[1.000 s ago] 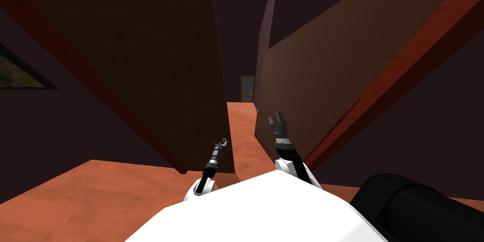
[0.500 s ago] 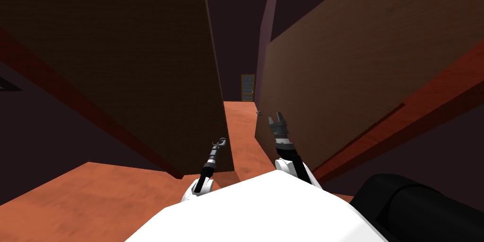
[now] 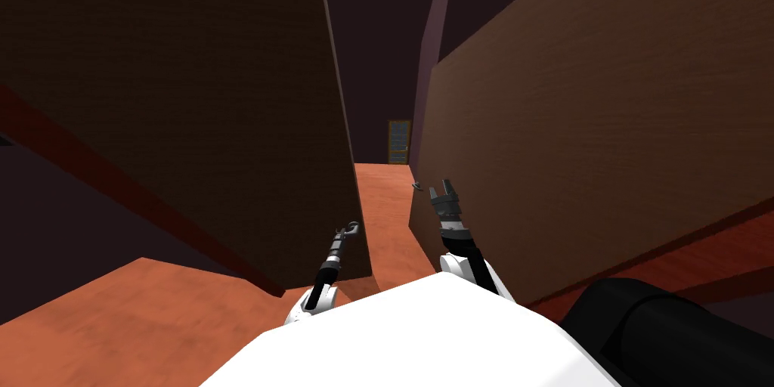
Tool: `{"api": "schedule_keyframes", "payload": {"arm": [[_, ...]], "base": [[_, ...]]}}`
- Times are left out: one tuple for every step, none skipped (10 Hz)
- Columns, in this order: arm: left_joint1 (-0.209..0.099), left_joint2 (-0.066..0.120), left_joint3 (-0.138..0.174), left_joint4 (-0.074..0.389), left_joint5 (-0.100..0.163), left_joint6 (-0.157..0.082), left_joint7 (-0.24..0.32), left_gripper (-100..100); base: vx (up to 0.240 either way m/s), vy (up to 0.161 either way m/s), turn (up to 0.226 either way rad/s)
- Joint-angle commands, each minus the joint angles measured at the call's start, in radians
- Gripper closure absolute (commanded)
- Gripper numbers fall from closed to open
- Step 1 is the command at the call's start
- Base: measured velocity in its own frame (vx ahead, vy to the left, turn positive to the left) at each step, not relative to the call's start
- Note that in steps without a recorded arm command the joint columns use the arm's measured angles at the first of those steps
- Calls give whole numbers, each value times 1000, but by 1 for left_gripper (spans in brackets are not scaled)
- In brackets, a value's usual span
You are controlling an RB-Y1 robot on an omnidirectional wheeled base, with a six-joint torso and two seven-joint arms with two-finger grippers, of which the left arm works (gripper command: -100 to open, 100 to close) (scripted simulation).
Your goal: Push the door open
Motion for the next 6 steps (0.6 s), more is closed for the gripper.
{"api": "schedule_keyframes", "payload": {"arm": [[5, 11, 29, -22, 13, 3, -13, 100], [5, 11, 29, -22, 13, 3, -13, 100], [5, 11, 29, -22, 13, 3, -13, 100], [5, 13, 53, -19, 26, 2, -23, 100], [5, 13, 59, -18, 29, 2, -25, 100], [5, 12, 71, -17, 35, 2, -30, 100]], "base": [[196, -128, 47], [125, -85, 47], [48, -19, 3], [142, -65, 69], [188, -114, 80], [178, -133, 71]]}}
